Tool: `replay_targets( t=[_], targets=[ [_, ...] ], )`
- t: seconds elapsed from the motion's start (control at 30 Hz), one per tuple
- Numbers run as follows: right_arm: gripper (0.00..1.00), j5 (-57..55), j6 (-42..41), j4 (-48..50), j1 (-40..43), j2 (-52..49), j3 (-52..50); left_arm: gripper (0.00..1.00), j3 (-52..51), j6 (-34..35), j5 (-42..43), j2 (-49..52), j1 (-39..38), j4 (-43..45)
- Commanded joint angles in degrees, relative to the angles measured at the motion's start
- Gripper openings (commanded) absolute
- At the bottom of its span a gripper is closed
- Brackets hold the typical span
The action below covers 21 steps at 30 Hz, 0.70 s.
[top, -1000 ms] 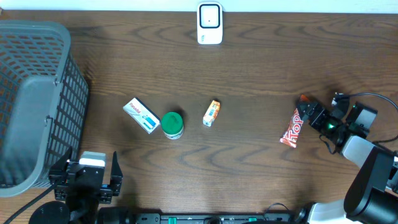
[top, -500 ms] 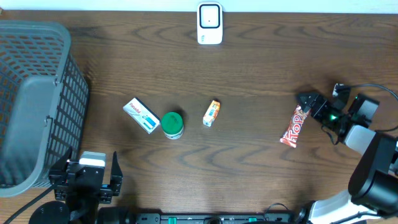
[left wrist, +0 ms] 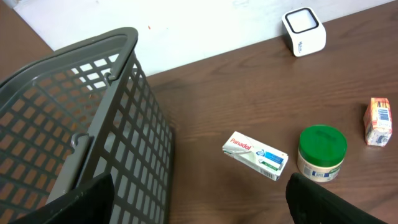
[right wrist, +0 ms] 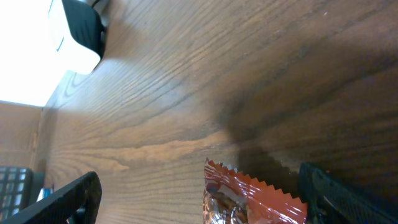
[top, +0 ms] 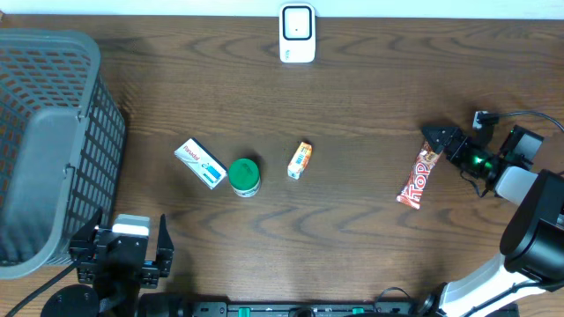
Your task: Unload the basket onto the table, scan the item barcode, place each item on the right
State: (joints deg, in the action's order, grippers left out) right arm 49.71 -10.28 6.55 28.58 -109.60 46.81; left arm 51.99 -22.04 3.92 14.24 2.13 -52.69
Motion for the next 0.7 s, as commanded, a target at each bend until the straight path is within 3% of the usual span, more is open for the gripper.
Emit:
replay_targets(
  t=[0.0, 0.2, 0.67],
  targets=[
    [0.99, -11.4, 1.3, -6.1, 1.1, -7.1, -4.7, 0.86, 0.0, 0.8, -0.1, 0.2, -0.2, 0.0],
    [0.99, -4.6, 4.9, -7.6, 1.2, -8.2, -4.7, 0.86, 0.0, 0.8, -0.1, 0.2, -0.2, 0.0],
    [0.99, -1.8, 5.0, -9.0, 0.5, -8.3, -4.7, 0.86, 0.0, 0.8, -0.1, 0.2, -0.2, 0.0]
  ],
)
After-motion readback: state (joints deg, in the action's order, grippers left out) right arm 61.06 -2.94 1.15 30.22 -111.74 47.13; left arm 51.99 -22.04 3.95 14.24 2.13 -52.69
